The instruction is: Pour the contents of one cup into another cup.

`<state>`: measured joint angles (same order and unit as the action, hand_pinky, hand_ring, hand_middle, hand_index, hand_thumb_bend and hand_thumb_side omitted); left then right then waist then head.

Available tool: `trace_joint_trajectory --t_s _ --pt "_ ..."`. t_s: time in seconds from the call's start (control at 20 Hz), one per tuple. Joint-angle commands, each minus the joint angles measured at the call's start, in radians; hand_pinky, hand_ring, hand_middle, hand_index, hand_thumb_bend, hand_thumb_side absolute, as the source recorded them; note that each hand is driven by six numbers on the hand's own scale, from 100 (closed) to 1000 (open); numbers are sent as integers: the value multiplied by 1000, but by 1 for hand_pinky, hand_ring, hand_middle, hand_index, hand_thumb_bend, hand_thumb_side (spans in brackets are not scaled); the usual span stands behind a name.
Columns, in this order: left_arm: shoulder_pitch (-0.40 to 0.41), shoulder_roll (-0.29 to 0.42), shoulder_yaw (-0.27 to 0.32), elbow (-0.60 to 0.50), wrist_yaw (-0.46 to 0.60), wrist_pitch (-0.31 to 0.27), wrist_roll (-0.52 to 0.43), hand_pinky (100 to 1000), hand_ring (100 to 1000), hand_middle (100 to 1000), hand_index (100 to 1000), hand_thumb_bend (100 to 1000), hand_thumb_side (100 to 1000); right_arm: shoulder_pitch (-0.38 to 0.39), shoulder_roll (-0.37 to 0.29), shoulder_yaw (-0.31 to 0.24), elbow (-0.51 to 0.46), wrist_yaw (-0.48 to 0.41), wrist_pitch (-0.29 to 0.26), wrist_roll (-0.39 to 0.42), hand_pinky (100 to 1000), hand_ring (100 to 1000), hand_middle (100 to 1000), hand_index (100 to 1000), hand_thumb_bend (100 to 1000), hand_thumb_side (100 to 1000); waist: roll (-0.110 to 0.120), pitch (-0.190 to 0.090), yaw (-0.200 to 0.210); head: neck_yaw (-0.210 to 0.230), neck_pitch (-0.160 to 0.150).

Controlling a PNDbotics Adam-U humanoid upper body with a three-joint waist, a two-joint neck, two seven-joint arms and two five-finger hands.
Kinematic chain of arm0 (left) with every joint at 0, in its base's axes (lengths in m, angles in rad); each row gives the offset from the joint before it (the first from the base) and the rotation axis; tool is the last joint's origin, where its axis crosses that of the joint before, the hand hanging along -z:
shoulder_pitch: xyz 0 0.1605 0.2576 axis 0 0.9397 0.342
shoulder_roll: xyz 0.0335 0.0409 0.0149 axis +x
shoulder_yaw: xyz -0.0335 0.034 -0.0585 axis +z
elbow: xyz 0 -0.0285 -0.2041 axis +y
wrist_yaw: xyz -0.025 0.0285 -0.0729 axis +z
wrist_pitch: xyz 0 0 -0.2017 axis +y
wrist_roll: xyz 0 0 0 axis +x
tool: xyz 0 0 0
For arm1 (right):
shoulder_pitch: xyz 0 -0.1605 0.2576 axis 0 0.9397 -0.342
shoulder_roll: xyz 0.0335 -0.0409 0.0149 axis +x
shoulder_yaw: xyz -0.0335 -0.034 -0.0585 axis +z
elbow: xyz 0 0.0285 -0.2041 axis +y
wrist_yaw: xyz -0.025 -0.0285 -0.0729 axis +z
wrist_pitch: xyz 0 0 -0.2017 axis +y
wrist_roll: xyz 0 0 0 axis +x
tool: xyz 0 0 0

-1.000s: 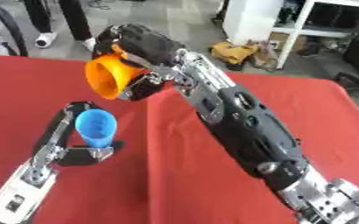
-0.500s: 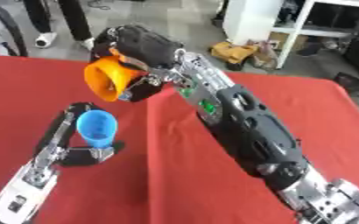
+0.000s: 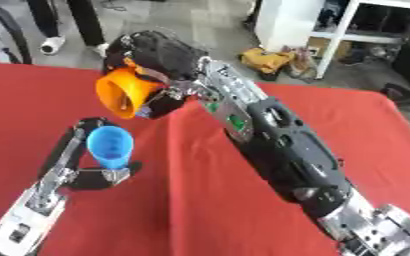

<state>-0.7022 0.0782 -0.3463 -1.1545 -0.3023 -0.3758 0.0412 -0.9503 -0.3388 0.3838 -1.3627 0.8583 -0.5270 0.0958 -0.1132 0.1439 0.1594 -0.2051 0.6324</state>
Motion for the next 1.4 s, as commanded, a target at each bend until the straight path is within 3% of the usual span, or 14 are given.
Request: trace_joint_trajectory --t_s 0.05,1.4 --pt "-13 -6 7 -8 5 -1 -7 413 431 460 611 587 100 -26 -21 -5 -2 17 -6 0 552 467 411 498 279 100 5 -15 -1 0 7" --pt "-7 -4 7 -3 49 -40 -79 425 440 466 614 630 100 -37 -4 -1 43 89 -26 15 561 486 428 509 283 100 1 -16 1 0 8"
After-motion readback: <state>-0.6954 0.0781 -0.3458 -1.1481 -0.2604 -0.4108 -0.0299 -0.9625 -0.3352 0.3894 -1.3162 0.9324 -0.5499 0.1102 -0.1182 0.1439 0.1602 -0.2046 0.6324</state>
